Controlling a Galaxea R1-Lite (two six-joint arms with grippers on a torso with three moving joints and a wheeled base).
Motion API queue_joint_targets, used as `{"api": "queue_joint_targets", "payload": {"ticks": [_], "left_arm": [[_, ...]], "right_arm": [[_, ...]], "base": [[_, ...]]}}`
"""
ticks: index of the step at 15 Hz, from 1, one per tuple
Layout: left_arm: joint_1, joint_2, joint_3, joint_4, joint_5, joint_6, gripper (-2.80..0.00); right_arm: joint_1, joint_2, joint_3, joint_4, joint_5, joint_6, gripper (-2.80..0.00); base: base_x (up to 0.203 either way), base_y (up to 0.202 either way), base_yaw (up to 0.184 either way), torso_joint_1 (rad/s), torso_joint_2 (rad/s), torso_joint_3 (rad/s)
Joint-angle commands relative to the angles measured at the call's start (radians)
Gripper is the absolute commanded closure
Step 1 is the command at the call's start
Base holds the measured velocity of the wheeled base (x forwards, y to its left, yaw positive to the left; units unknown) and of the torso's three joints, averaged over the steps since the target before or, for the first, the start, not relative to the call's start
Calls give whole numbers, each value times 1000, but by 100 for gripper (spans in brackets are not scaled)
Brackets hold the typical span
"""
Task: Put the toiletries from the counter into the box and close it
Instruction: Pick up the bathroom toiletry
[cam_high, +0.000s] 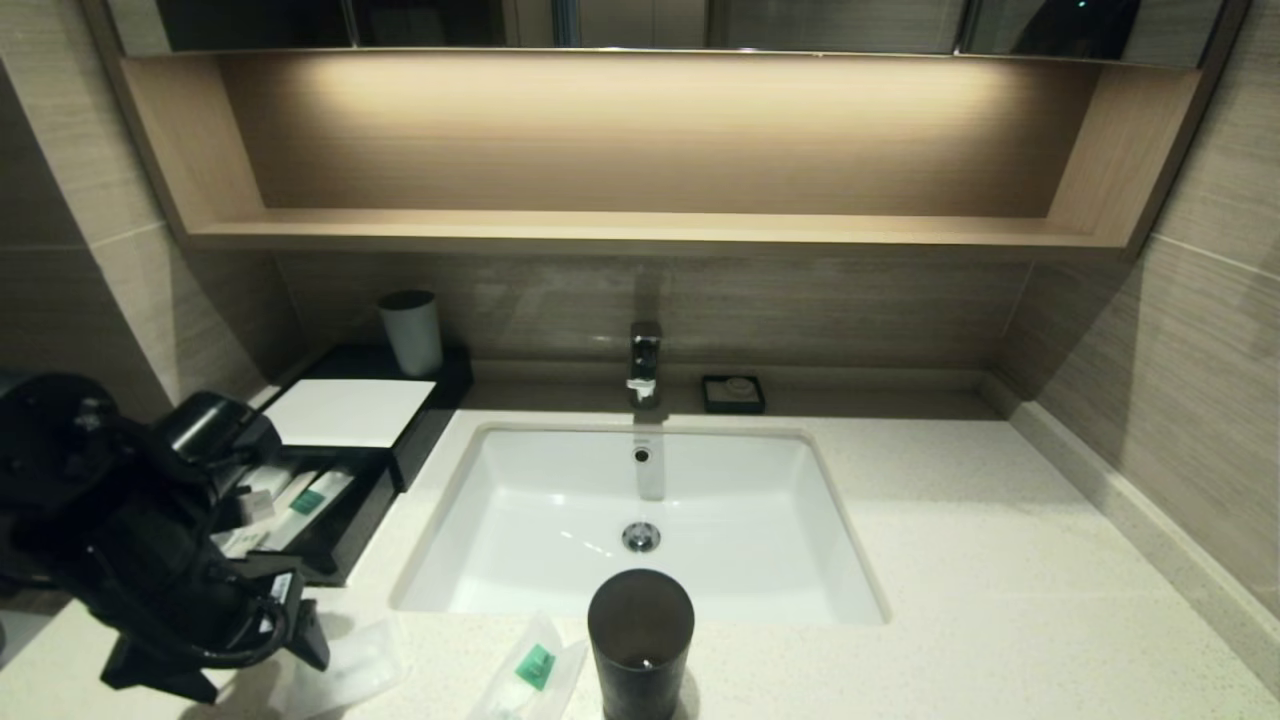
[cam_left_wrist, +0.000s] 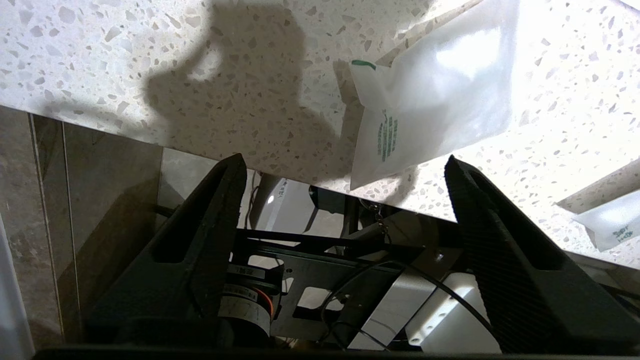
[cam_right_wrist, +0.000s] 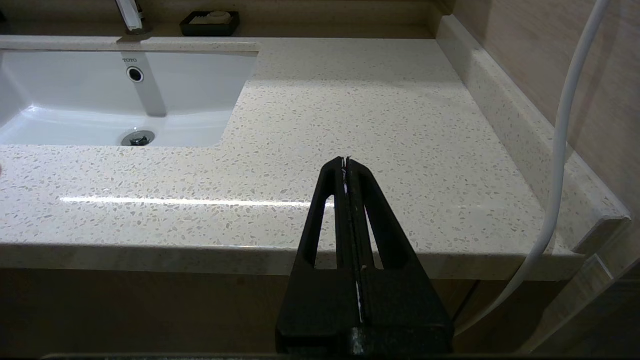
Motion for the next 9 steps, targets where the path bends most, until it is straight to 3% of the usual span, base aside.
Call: {"api": "queue_joint_targets", "payload": {"ticks": [1,9], "left_arm": [[1,38,0,-5,2,-13,-280],[-7,60,-1,-26,12,-24,-280]], "right_arm": [[0,0,2,0,0,0,0],[0,0,2,0,0,0,0]], "base": [[0,0,0,0,0,0],[0,0,0,0,0,0]]}}
